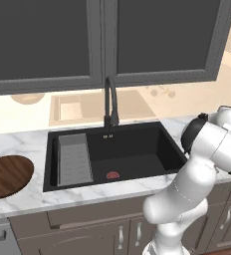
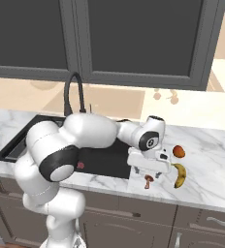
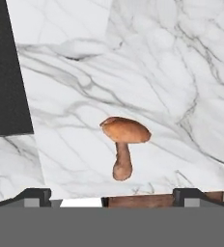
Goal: There is a mixed pile of frozen fruits and vegetables on the counter. Locate all the frozen vegetables and place the items in a bowl on the counter. Take all the frozen fruits and defrost them in a running sink.
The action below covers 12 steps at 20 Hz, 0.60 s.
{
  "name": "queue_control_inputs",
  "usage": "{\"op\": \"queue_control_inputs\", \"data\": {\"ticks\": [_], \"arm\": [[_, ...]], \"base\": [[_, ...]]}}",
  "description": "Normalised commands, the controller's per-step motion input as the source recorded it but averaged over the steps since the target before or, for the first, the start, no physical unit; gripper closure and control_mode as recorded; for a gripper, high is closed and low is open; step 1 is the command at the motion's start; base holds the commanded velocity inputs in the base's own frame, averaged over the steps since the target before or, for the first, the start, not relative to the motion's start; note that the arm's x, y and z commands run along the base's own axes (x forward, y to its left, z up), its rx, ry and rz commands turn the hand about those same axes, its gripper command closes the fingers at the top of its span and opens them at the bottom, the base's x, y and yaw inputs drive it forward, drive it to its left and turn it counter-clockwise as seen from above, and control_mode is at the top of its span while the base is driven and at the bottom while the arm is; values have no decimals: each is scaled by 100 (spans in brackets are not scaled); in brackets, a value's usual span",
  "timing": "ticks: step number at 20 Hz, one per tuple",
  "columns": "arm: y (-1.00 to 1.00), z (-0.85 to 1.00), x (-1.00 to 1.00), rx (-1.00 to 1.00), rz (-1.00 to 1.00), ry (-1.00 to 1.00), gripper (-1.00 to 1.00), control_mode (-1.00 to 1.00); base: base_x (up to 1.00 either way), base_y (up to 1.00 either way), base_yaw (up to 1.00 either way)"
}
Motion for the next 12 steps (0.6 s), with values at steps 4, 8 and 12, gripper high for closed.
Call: {"op": "queue_control_inputs", "data": {"ticks": [4,8,12], "arm": [[-8,-23,30,0,6,0,-100,-100],[-6,-14,25,0,8,0,-100,-100],[-1,-5,11,0,5,-2,-100,-100]], "base": [[0,0,0],[0,0,0],[0,0,0]]}}
